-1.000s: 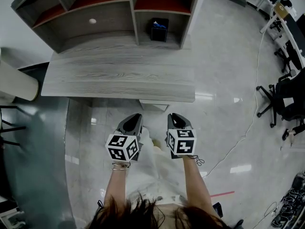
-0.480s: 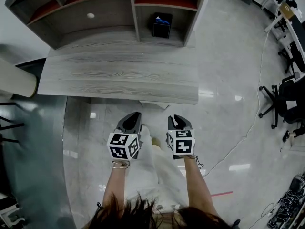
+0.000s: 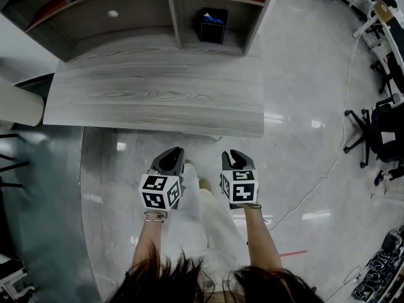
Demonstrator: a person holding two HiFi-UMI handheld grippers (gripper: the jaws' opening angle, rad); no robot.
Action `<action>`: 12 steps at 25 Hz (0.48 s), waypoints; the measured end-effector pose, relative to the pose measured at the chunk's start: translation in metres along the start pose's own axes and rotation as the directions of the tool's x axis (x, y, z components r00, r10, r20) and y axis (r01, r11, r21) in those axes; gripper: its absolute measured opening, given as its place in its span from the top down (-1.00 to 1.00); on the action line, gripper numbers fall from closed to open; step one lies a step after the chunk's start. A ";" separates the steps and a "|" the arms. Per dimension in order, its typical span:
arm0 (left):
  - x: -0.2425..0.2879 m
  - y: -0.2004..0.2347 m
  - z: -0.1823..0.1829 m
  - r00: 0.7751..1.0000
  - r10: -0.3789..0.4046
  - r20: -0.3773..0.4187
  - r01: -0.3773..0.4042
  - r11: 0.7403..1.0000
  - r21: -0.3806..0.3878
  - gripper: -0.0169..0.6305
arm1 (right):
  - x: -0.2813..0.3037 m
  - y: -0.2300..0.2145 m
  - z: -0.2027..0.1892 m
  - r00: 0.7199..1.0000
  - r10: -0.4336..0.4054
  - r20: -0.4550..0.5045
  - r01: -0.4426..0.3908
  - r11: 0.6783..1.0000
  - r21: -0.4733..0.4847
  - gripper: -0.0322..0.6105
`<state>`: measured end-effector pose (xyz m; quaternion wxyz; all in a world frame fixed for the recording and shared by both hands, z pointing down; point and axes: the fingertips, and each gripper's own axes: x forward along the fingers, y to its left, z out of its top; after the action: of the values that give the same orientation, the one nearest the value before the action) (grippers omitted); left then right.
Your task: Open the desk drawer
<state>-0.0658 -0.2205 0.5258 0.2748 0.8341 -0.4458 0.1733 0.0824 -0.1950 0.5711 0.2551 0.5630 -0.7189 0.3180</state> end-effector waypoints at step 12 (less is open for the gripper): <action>0.018 0.018 -0.029 0.999 0.006 -0.045 -0.007 1.000 -0.020 0.82 | 0.023 -0.011 -0.011 1.000 -0.013 -0.023 0.013 1.000 0.010 0.66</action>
<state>-0.0729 -0.2226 0.5636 0.2924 0.8257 -0.4441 0.1886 0.0881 -0.2036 0.5968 0.2625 0.5652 -0.7107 0.3264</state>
